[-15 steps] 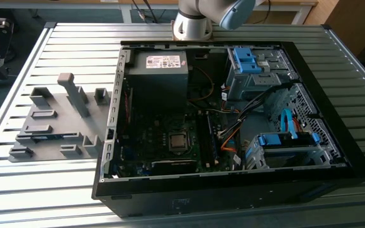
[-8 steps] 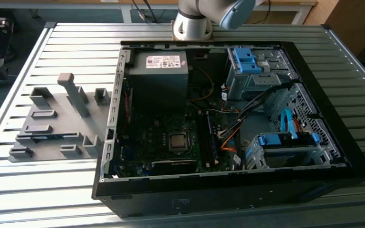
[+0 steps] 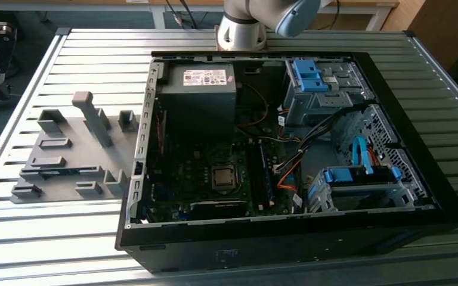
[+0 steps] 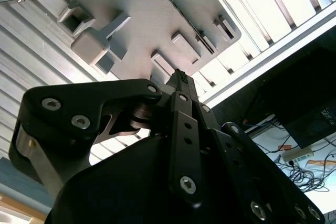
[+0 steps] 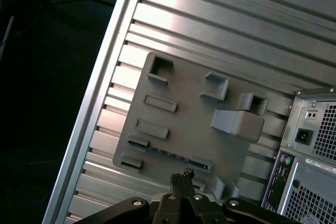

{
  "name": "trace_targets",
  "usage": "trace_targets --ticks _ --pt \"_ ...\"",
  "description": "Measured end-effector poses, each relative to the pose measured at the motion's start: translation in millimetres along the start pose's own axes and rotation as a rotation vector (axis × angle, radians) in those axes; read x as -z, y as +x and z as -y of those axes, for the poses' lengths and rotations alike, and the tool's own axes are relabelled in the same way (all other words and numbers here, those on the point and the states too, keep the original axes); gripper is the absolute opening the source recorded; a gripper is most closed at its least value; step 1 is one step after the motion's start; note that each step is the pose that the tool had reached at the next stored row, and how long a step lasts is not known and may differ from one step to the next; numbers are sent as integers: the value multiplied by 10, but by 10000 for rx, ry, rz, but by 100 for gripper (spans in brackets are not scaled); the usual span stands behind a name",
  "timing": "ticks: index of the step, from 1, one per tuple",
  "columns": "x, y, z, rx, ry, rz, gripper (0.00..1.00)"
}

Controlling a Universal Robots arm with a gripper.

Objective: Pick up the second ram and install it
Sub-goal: 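Pick up the second ram and move it above second insertion slot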

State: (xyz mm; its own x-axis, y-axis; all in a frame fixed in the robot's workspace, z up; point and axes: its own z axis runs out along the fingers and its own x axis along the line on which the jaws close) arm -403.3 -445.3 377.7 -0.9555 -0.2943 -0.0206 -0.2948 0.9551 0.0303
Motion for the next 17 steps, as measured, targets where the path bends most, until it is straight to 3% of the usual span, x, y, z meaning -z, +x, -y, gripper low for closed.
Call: trace_targets --ticks 17 --pt "0 2 1 290 -6 -8 11"
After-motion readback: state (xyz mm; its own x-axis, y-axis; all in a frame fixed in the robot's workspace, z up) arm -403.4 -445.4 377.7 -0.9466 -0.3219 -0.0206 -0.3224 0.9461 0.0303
